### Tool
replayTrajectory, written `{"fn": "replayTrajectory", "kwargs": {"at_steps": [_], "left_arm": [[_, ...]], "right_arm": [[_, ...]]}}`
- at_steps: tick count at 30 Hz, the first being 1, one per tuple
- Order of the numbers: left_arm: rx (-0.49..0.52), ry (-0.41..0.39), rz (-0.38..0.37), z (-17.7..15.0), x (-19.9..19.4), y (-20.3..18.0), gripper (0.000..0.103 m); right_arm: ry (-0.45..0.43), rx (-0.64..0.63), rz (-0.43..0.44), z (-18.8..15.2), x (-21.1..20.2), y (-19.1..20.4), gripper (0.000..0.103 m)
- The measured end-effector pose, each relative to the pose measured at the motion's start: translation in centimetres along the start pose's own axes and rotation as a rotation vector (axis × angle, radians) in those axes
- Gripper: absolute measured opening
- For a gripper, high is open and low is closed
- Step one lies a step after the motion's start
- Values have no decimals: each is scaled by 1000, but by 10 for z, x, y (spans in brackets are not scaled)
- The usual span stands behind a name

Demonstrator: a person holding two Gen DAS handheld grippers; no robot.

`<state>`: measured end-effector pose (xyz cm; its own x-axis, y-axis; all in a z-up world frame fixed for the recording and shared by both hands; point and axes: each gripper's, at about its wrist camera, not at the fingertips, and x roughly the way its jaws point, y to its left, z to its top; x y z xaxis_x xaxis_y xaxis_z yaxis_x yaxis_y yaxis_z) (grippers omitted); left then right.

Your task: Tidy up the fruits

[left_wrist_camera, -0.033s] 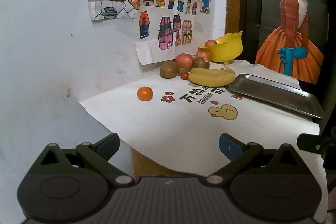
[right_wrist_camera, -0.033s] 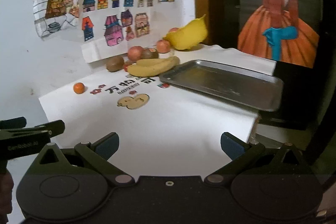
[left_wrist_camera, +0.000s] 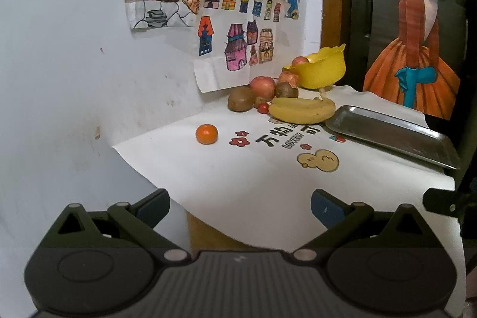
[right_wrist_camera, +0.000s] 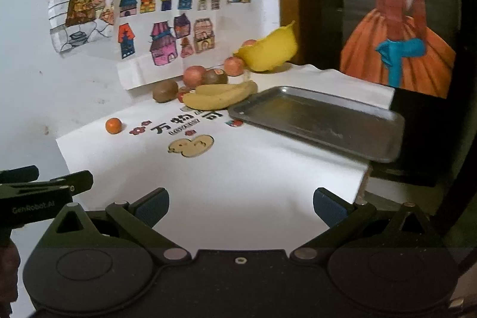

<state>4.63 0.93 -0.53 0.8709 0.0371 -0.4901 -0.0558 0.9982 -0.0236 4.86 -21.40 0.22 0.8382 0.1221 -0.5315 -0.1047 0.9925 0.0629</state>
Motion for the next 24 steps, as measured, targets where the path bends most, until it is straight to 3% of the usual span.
{"fn": "replayTrajectory", "kwargs": {"at_steps": [24], "left_arm": [[43,-10,5,54,51,30,103]], "right_arm": [[-67,-155,50,64,44,23,102]]}}
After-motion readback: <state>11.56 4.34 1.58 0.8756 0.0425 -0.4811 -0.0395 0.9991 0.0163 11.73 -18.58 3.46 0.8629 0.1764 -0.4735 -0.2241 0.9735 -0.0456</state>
